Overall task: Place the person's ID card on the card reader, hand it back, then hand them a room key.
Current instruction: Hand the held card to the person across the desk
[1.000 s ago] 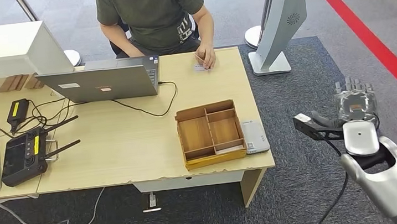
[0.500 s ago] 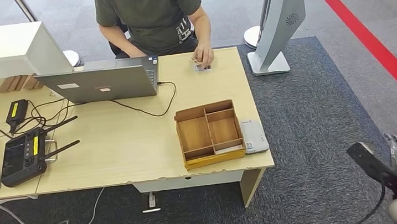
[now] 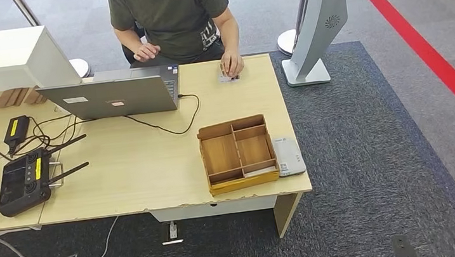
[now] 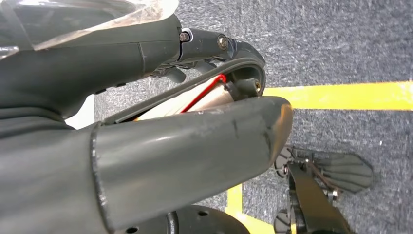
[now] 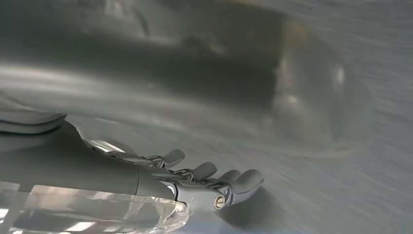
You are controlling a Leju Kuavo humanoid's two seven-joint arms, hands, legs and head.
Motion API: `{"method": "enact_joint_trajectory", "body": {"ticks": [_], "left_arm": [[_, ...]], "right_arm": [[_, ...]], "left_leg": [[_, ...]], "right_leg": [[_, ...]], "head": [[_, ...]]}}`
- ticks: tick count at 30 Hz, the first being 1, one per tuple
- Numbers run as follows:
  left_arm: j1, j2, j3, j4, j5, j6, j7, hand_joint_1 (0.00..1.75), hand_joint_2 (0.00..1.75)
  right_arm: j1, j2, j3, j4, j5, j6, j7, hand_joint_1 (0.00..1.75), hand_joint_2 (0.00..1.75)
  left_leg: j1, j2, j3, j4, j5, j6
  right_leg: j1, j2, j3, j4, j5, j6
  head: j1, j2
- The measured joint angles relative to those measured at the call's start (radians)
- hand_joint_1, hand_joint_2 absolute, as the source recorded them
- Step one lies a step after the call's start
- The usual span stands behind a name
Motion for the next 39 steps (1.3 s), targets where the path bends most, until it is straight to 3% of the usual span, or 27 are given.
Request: {"method": "enact_joint_trajectory", "body": {"ticks": [3, 10, 32, 36, 39], "left_arm": [[0.001, -0.007, 0.001, -0.006, 0.005, 0.027, 0.005, 0.0, 0.0], [0.002, -0.011, 0.001, -0.015, 0.016, 0.043, 0.016, 0.0, 0.0], [0.003, -0.019, 0.025, -0.016, 0.081, 0.086, 0.043, 0.0, 0.0], [0.003, -0.019, 0.026, -0.016, 0.081, 0.092, 0.038, 0.0, 1.75], [0.003, -0.019, 0.026, -0.016, 0.079, 0.093, 0.03, 0.0, 1.75]], "right_arm": [[-0.004, 0.072, -0.017, 0.064, 0.013, -0.03, 0.08, 0.0, 0.0], [-0.021, 0.134, -0.051, 0.139, 0.015, -0.023, 0.016, 0.0, 0.0], [-0.033, 0.136, -0.068, 0.203, 0.062, 0.051, 0.025, 0.0, 0.0], [-0.034, 0.135, -0.068, 0.208, 0.062, 0.054, 0.025, 0.0, 0.0], [-0.034, 0.133, -0.068, 0.209, 0.072, 0.063, 0.022, 0.0, 0.0]], "left_leg": [[0.0, -0.001, 0.0, 0.0, 0.0, -0.001], [-0.001, -0.001, 0.0, 0.0, 0.0, -0.001], [-0.001, -0.001, 0.0, 0.0, 0.0, -0.001], [-0.001, -0.001, 0.0, 0.0, 0.0, -0.001], [-0.001, -0.001, 0.0, 0.0, 0.0, -0.001]], "right_leg": [[0.0, 0.0, 0.0, 0.001, 0.0, 0.0], [-0.001, 0.0, 0.001, 0.001, 0.0, 0.0], [-0.001, 0.0, 0.001, 0.001, 0.0, 0.0], [-0.001, 0.0, 0.001, 0.001, 0.0, 0.0], [-0.001, 0.0, 0.001, 0.001, 0.0, 0.0]], "head": [[-0.001, 0.0], [-0.003, 0.0], [-0.003, 0.0], [-0.003, 0.0], [-0.003, 0.0]]}}
